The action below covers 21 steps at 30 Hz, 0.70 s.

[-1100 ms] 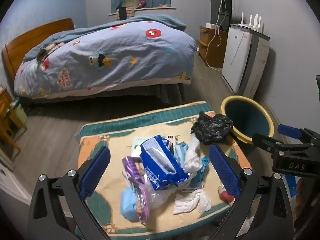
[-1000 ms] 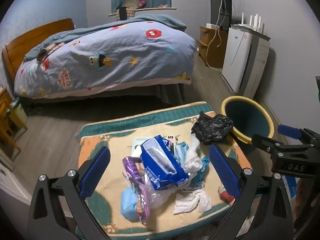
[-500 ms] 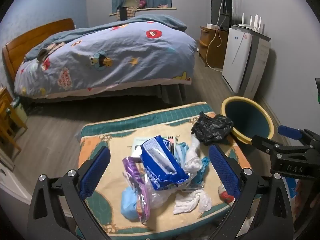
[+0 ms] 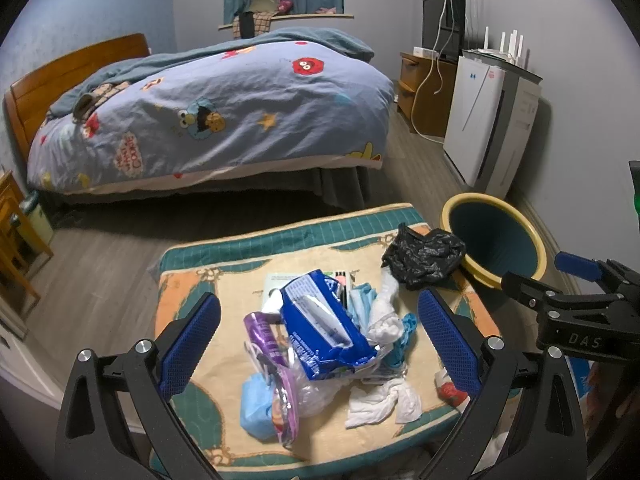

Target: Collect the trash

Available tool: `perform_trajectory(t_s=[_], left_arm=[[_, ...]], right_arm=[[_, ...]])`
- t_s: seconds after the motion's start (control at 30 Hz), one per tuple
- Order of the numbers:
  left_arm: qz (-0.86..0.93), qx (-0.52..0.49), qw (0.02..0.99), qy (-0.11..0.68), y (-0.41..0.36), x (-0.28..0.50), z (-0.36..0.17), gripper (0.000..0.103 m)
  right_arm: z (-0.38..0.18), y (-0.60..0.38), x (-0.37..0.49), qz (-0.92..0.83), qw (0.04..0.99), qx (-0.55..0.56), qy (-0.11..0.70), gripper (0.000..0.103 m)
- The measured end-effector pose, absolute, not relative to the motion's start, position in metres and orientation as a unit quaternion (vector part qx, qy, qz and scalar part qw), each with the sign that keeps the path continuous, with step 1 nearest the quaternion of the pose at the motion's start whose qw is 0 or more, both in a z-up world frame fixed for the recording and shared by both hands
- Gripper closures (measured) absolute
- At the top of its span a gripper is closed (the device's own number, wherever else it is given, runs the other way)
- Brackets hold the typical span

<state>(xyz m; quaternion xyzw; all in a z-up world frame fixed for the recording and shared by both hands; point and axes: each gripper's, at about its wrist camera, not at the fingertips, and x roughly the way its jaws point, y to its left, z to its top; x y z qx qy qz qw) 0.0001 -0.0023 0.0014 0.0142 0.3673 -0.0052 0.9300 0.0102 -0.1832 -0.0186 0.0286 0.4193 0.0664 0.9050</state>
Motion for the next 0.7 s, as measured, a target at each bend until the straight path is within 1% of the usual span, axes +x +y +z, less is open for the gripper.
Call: perform_trajectory(t_s=[0.7], left_arm=[[-0.005,0.014,0.93,0.368,-0.0021,0.0002,0.0008,0.005]], right_arm=[[-0.0193,-0.1841,0.0099,0.065,0.905,0.027,0.42,0.005]])
